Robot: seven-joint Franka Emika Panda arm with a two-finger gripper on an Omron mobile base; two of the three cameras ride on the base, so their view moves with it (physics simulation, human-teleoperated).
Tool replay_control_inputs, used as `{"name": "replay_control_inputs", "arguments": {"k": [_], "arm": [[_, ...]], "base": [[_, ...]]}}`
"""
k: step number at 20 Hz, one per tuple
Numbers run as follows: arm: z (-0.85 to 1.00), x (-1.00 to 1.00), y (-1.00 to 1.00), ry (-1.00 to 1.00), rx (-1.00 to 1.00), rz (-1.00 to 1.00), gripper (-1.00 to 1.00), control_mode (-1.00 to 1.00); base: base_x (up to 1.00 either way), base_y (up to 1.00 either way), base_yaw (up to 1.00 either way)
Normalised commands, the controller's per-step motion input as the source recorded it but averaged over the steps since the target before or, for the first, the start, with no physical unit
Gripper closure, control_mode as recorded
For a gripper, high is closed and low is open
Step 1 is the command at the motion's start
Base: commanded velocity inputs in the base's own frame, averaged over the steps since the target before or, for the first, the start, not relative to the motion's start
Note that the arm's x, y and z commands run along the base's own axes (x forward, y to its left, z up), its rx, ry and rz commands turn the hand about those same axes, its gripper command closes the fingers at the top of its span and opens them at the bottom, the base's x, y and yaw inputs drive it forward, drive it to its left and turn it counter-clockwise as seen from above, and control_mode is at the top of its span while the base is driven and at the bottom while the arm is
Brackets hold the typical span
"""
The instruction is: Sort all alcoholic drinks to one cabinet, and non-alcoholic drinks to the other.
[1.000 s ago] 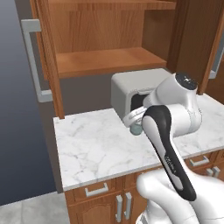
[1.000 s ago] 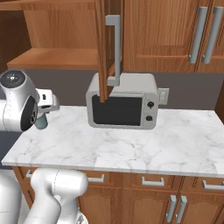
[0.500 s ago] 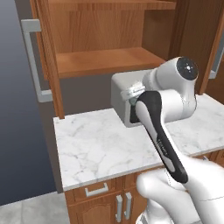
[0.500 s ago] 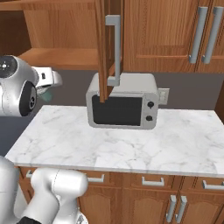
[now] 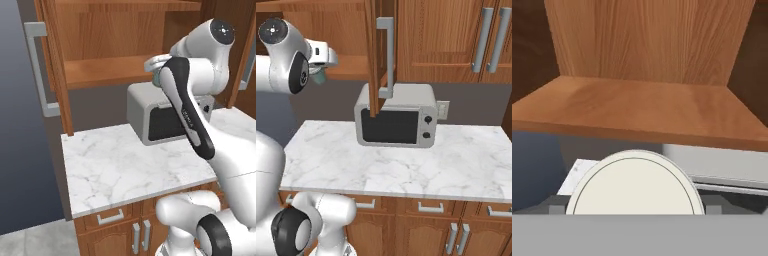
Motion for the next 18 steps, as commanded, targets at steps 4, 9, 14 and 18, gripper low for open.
{"name": "replay_control_inputs", "arguments": {"k": [4,9,14,18], "arm": [[0.22,0.94,-0.06,0.03,0.11,-0.04,1.0,-1.0],[-0.28,1.0,0.0,0.02,0.09,-0.01,1.0,-1.0],[-0.29,0.98,0.0,0.0,0.04,-0.03,1.0,-1.0],[-0.24,0.91,0.0,0.0,0.0,-0.06,1.0,-1.0]], "base": [[0.0,0.0,0.0],[0.0,0.0,0.0],[0.0,0.0,0.0],[0.0,0.0,0.0]]}}
